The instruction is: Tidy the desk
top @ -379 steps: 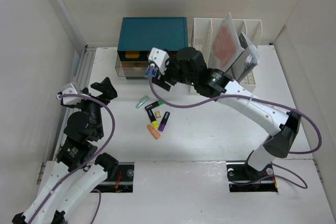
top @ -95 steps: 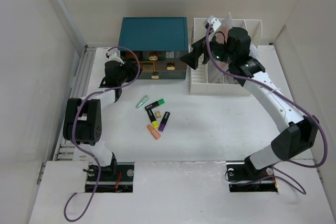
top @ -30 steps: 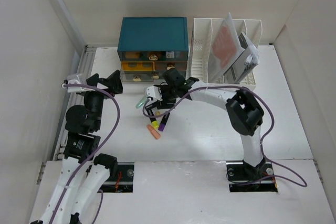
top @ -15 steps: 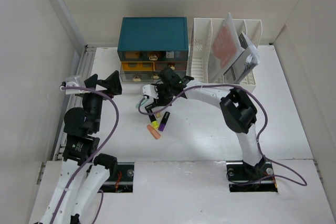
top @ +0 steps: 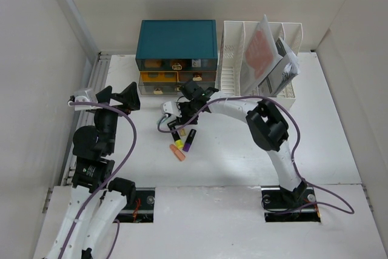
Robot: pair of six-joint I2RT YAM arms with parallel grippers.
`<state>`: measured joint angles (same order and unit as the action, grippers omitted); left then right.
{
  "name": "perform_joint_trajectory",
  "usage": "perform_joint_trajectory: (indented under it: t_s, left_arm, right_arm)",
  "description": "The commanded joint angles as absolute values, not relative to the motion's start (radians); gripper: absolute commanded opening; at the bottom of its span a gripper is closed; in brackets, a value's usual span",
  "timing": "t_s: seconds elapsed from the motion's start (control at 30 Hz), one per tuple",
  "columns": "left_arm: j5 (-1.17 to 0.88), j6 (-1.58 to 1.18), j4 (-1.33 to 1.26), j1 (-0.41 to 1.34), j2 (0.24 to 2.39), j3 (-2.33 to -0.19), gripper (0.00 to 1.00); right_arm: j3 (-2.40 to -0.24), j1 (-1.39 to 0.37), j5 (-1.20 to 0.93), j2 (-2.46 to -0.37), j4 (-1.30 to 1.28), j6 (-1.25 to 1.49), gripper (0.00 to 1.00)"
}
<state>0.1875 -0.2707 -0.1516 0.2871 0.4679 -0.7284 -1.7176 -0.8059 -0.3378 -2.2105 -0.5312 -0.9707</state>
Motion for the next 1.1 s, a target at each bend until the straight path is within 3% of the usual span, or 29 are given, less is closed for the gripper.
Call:
perform_joint_trajectory:
  t_s: [0.0, 0.1, 0.23, 0.43, 0.83, 1.07]
  left_arm:
    - [0.181, -0.27, -0.19, 0.291, 0.457, -0.729, 0.93]
    - [0.181, -0.27, -0.19, 0.291, 0.448, -0.729, 0.93]
    - [0.181, -0.27, -0.19, 0.291, 0.448, -0.729, 0.93]
    - [0.19, -0.27, -0.19, 0.291, 0.448, -0.729, 0.93]
    - [0.199, -0.27, -0.19, 0.291, 0.439, -0.729, 0.93]
    - [0.199, -0.27, -0.19, 0.291, 0.439, -0.729, 0.93]
  right_arm:
    - [-1.77, -0.813, -0.376, -2.23, -0.572, -0.991, 0.57]
    - [-1.781, -0.813, -0.394, -2.241, -0.595, -1.003, 0.55]
    - [-1.821, -0.813, -0.429, -2.266, -0.673, -1.025, 0.37]
    - [-1.801, -0.813, -0.466, -2.238, -0.696, -1.035, 0.22]
    - [-1.835, -0.813, -0.451, -2.01, -0.598, -0.904, 0.2]
    - [-1.907, -0.813, -0.416, -1.985, -0.528, -0.812, 0.2]
